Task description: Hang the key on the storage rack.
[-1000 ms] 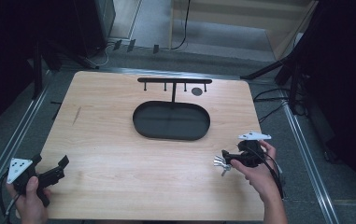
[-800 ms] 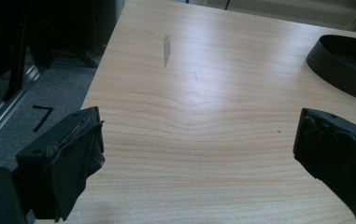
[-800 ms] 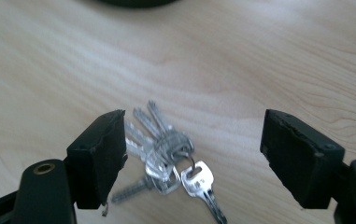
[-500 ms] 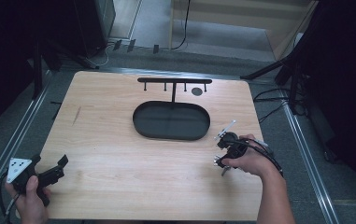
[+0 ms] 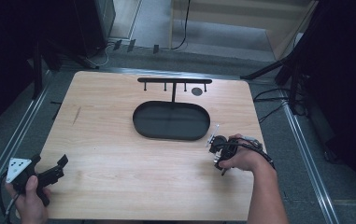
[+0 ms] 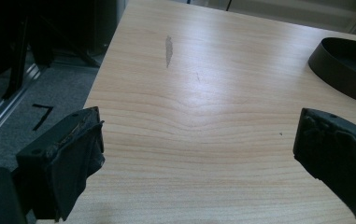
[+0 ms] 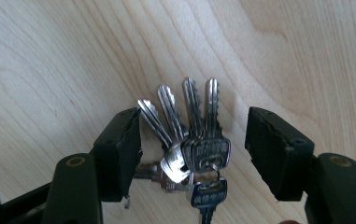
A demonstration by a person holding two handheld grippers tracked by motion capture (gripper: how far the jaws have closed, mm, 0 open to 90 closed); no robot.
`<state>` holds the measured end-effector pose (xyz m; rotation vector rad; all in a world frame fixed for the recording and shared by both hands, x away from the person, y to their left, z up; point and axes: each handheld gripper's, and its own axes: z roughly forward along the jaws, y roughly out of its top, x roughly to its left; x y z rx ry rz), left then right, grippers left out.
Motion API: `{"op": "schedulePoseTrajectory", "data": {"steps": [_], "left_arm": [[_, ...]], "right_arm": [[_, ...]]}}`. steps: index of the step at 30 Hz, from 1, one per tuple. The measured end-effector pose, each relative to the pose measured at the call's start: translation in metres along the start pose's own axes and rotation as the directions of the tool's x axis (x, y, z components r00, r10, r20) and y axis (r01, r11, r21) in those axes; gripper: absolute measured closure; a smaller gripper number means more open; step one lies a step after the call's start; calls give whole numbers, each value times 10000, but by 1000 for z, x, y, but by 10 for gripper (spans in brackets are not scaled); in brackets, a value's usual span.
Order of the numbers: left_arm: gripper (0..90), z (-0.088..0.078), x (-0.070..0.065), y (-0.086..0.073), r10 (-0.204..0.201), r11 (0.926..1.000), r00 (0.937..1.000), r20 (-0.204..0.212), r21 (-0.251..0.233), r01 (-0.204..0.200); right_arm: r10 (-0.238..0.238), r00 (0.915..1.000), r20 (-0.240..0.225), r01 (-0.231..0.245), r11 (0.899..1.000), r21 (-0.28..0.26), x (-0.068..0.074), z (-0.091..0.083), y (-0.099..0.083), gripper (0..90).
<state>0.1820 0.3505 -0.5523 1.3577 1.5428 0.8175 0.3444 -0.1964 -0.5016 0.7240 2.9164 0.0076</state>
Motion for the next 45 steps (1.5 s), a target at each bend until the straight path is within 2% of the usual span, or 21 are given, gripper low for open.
{"op": "schedulePoseTrajectory", "data": {"steps": [9, 11, 12, 14, 16, 17, 18, 19, 20, 21, 22, 23, 25, 27, 29, 32, 38, 40, 41, 42, 45], "left_arm": [[19, 0, 0, 0, 20, 10000, 10000, 33, 11, -20], [19, 0, 0, 0, 2, 10000, 10000, 39, 8, -2], [19, 0, 0, 0, 4, 10000, 10000, 40, 9, -4], [19, 0, 0, 0, 32, 10000, 10000, 45, 21, -32], [19, 0, -1, 0, 57, 10000, 10000, 39, 32, -57], [19, 0, -1, 0, 57, 10000, 10000, 39, 32, -57], [19, 0, -1, 0, 49, 10000, 10000, 43, 34, -50], [19, 0, -1, 0, 45, 10000, 10000, 43, 35, -45], [19, 0, -1, 0, 35, 10000, 10000, 47, 27, -35], [19, 0, -1, 0, 46, 10000, 10000, 43, 33, -46], [19, 0, -1, 0, 59, 10000, 10000, 30, 32, -59], [19, 0, -1, 0, 59, 10000, 10000, 30, 32, -59], [19, 0, -1, 0, 55, 10000, 10000, 38, 42, -56], [19, 0, -1, 0, 31, 10000, 10000, 42, 30, -31], [19, 0, -1, 0, 32, 10000, 10000, 40, 33, -32], [19, 0, 0, 0, -1, 10000, 10000, 44, 32, 1], [19, 0, 0, 0, -16, 10000, 10000, 92, 49, 16], [19, 0, 1, 0, -66, 10000, 9999, 110, 43, 65], [19, 0, 1, 0, -66, 10000, 9999, 110, 43, 65], [19, 0, 1, 0, -71, 10000, 9999, 116, 54, 70], [19, 0, 1, 0, -77, 10000, 9999, 124, 52, 76]], "right_arm": [[-19, 9992, -410, 2, 9991, -425, -1, 3, 0, 527], [343, 9976, -595, -371, 9982, -472, -4, 3, 0, 615], [847, 9944, -632, -880, 9947, -525, -9, 3, 0, 732], [1135, 9914, -651, -1164, 9923, -433, -11, 4, 0, 774], [2220, 9711, -875, -2276, 9719, -603, -20, 5, -3, 836], [2220, 9711, -875, -2276, 9719, -603, -20, 5, -3, 836], [2652, 9599, -907, -2719, 9597, -715, -23, 5, -7, 834], [2652, 9599, -907, -2719, 9597, -715, -23, 5, -7, 834], [3133, 9478, -599, -3175, 9444, -852, -28, 4, -11, 784], [3133, 9478, -599, -3175, 9444, -852, -28, 4, -11, 784], [4019, 9130, -697, -4074, 9069, -1073, -36, 1, -16, 651], [4019, 9130, -697, -4074, 9069, -1073, -36, 1, -16, 651], [4656, 8800, -936, -4744, 8713, -1259, -39, 0, -20, 564], [4987, 8613, -972, -5076, 8533, -1194, -40, 3, -22, 518], [5045, 8586, -908, -5121, 8520, -1087, -40, 6, -23, 514], [5346, 8410, -836, -5406, 8366, -890, -40, 9, -26, 536], [5221, 8493, -776, -5271, 8468, -714, -35, 7, -25, 768], [5512, 8287, -976, -5589, 8242, -909, -35, 4, -26, 862], [5512, 8287, -976, -5589, 8242, -909, -35, 4, -26, 862], [5981, 7947, -1039, -6070, 7820, -1417, -40, -5, -28, 887], [6110, 7873, -827, -6157, 7717, -1592, -41, -12, -27, 888]]}}
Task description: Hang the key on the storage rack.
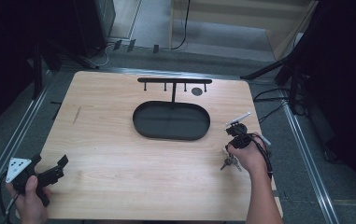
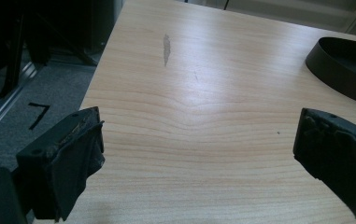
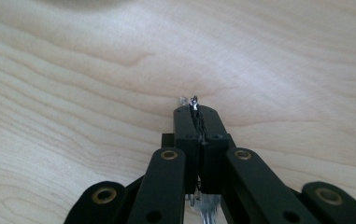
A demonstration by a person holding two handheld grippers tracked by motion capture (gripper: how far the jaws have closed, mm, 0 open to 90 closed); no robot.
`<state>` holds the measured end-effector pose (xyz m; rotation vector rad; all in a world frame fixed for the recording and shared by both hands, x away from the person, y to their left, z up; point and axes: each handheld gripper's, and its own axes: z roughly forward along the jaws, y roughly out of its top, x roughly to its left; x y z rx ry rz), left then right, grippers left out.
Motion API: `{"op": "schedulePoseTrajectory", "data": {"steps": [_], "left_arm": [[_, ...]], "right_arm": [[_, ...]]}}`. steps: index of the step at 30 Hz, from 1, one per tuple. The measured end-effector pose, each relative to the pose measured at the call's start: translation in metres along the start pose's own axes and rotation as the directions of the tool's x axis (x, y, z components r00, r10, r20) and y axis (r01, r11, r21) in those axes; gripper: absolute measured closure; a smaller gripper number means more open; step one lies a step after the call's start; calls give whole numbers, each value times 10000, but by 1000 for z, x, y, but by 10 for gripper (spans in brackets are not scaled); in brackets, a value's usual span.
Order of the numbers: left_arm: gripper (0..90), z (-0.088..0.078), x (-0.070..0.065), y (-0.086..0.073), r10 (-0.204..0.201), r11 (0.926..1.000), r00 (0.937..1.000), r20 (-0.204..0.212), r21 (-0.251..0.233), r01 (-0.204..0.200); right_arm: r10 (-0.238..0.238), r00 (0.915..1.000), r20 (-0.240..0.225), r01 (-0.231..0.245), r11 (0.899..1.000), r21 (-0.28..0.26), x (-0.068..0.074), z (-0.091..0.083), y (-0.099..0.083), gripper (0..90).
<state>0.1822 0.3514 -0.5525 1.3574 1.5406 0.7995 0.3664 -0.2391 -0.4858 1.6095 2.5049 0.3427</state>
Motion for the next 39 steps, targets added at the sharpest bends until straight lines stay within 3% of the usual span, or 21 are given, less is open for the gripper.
{"op": "schedulePoseTrajectory", "data": {"steps": [1, 5, 7, 10, 11, 13, 14, 16, 21, 39], "left_arm": [[19, 0, 0, 0, -4, 10000, 10000, -9, 1, 4], [19, 0, 0, 0, 7, 10000, 10000, 0, 3, -7], [19, 0, 0, 0, 11, 10000, 10000, -6, 5, -11], [19, 0, 0, 0, 8, 10000, 10000, 11, -5, -8], [19, 0, 0, 0, -1, 10000, 10000, 18, 4, 1], [19, 0, 0, 0, -3, 10000, 10000, 19, 1, 3], [19, 0, 0, 0, -2, 10000, 10000, 22, 1, 2], [19, 0, 0, 0, 3, 10000, 10000, 29, -1, -3], [19, 0, 0, 0, -12, 10000, 10000, 41, 9, 12], [19, 1, 0, 0, 18, 10000, 10000, 39, 90, -19]], "right_arm": [[1, 9997, 245, 5, 9997, -228, 1, -7, 4, 890], [317, 9994, 140, -308, 9976, -621, 1, -16, 9, 890], [652, 9979, 5, -648, 9928, -1008, 3, -24, 14, 890], [782, 9969, 68, -766, 9880, -1343, 8, -32, 20, 890], [840, 9964, 57, -818, 9818, -1716, 12, -38, 25, 890], [876, 9962, 20, -858, 9790, -1848, 13, -41, 28, 890], [880, 9961, -10, -860, 9712, -2223, 17, -49, 34, 889], [826, 9966, 8, -801, 9693, -2326, 19, -52, 36, 890], [789, 9968, -156, -798, 9430, -3231, 32, -73, 57, 889], [560, 9984, 21, -499, 9041, -4244, 57, -122, 103, 889]]}}
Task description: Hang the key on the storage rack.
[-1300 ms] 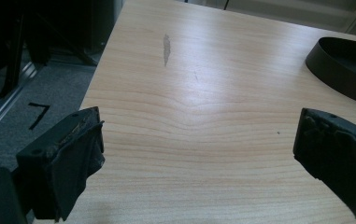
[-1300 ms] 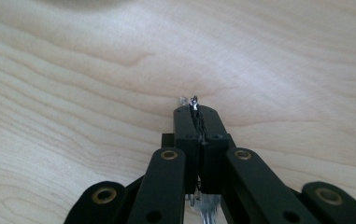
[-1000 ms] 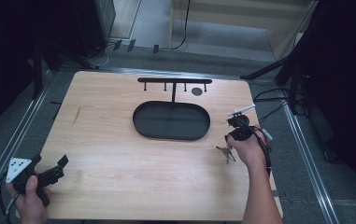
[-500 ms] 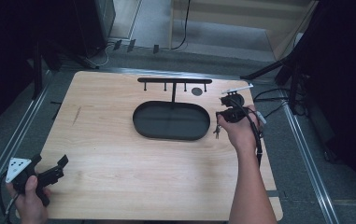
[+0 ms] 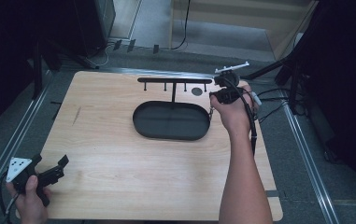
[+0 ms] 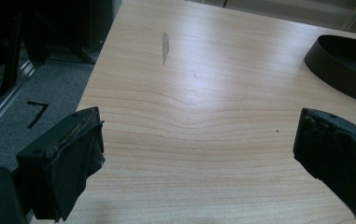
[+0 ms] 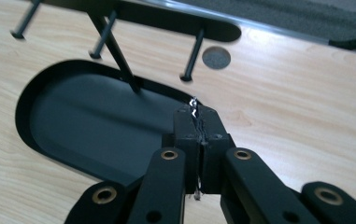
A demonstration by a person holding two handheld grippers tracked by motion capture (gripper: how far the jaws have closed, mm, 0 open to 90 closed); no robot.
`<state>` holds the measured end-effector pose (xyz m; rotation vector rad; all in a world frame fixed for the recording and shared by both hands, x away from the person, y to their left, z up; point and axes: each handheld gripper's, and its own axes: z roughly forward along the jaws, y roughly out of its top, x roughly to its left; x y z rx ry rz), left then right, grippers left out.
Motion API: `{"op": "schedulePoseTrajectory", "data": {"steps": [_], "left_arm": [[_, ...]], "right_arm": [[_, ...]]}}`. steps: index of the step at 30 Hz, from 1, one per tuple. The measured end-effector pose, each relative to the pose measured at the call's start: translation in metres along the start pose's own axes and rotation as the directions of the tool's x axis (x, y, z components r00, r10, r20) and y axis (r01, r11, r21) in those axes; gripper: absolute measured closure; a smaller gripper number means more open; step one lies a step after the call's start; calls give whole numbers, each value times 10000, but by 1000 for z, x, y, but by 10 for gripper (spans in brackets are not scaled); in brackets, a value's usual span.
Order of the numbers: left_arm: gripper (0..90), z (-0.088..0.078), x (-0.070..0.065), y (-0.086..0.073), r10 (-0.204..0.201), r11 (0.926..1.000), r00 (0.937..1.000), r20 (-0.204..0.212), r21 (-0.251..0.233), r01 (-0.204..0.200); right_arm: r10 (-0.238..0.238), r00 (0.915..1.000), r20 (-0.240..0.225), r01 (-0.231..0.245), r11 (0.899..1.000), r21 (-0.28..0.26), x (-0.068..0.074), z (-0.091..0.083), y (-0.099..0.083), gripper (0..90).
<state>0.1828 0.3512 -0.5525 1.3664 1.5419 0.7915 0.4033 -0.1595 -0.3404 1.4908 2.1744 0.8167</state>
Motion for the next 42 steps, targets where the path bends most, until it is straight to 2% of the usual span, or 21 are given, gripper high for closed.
{"op": "schedulePoseTrajectory", "data": {"steps": [7, 10, 15, 16, 22, 32, 42], "left_arm": [[19, 0, 0, 0, -21, 10000, 10000, 15, 17, 21], [19, 0, 0, 0, -12, 10000, 10000, 21, 18, 12], [19, 0, 0, 0, -27, 10000, 10000, 53, 32, 27], [19, 0, 0, 0, -29, 10000, 10000, 60, 23, 29], [19, 0, 1, 0, -35, 10000, 10000, 90, 24, 35], [19, 0, 1, 0, -37, 10000, 9999, 97, 0, 37], [19, 0, 0, 0, 36, 10000, 9999, 120, 18, -36]], "right_arm": [[-17, 10000, -50, 16, 9995, -312, 9, -3, 16, 888], [-104, 9999, 43, 106, 9983, -569, 15, -2, 27, 888], [-131, 9998, 139, 140, 9972, -731, 17, 0, 33, 888], [-158, 9995, 287, 180, 9968, -783, 18, 3, 34, 888], [36, 9995, 319, -7, 9959, -900, 15, 12, 36, 888], [46, 9992, 394, -1, 9935, -1135, 8, 19, 39, 888], [208, 9996, 176, -182, 9905, -1363, 0, 27, 39, 887]]}}
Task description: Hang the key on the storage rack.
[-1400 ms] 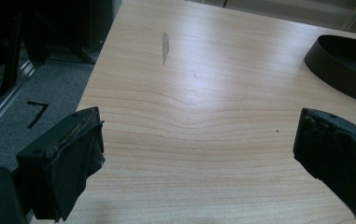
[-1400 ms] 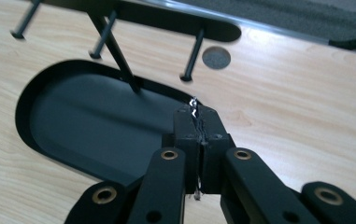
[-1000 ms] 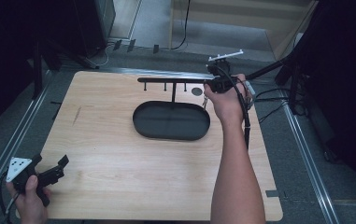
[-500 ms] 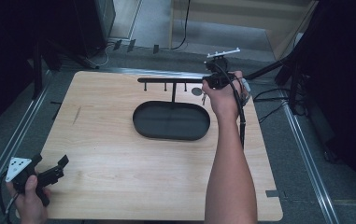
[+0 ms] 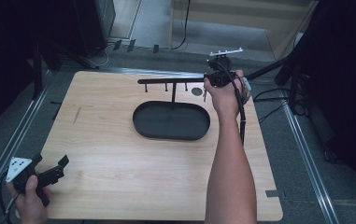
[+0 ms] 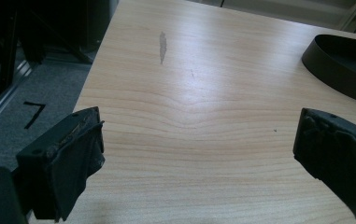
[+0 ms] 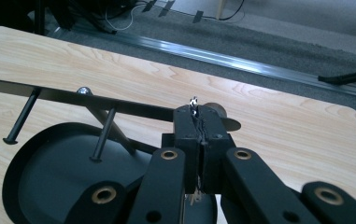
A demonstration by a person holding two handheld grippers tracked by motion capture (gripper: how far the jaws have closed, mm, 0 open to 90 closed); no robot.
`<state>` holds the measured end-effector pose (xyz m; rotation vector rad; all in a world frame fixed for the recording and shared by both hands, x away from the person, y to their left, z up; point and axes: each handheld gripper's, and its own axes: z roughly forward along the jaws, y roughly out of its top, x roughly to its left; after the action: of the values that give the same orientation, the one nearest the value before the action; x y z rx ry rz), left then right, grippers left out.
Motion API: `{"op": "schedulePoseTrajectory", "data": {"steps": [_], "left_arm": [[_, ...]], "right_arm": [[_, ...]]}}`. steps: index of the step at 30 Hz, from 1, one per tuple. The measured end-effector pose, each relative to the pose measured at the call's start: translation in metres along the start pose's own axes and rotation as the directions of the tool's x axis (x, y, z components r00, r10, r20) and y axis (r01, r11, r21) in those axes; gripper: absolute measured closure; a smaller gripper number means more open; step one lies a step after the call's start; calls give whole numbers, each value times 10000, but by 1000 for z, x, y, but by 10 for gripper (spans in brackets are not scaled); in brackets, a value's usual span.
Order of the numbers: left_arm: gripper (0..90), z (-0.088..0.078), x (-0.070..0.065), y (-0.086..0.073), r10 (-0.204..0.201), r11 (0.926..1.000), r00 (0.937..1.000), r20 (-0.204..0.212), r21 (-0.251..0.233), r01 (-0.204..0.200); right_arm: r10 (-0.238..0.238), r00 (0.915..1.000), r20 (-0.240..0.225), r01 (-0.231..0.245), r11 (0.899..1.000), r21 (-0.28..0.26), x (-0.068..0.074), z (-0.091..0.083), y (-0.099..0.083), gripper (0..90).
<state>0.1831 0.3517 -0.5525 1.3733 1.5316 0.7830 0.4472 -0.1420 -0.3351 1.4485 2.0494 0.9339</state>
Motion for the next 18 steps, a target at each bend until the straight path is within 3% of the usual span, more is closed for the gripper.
{"op": "schedulePoseTrajectory", "data": {"steps": [6, 9, 13, 18], "left_arm": [[19, 0, 0, 0, -6, 10000, 10000, 16, 8, 6], [19, 0, 0, 0, 1, 10000, 10000, 18, 9, -1], [19, 0, 0, 0, -9, 10000, 10000, 25, 13, 9], [19, 0, 0, 0, 6, 10000, 10000, 26, 20, -6]], "right_arm": [[-7, 9999, 148, 11, 9996, -296, -2, 1, -2, 864], [-7, 9968, 799, 54, 9982, -589, -5, 0, -5, 705], [-30, 9943, 1062, 64, 9995, -317, -13, 0, -12, 656], [278, 9930, 1151, -271, 9996, -74, -23, 2, -25, 623]]}}
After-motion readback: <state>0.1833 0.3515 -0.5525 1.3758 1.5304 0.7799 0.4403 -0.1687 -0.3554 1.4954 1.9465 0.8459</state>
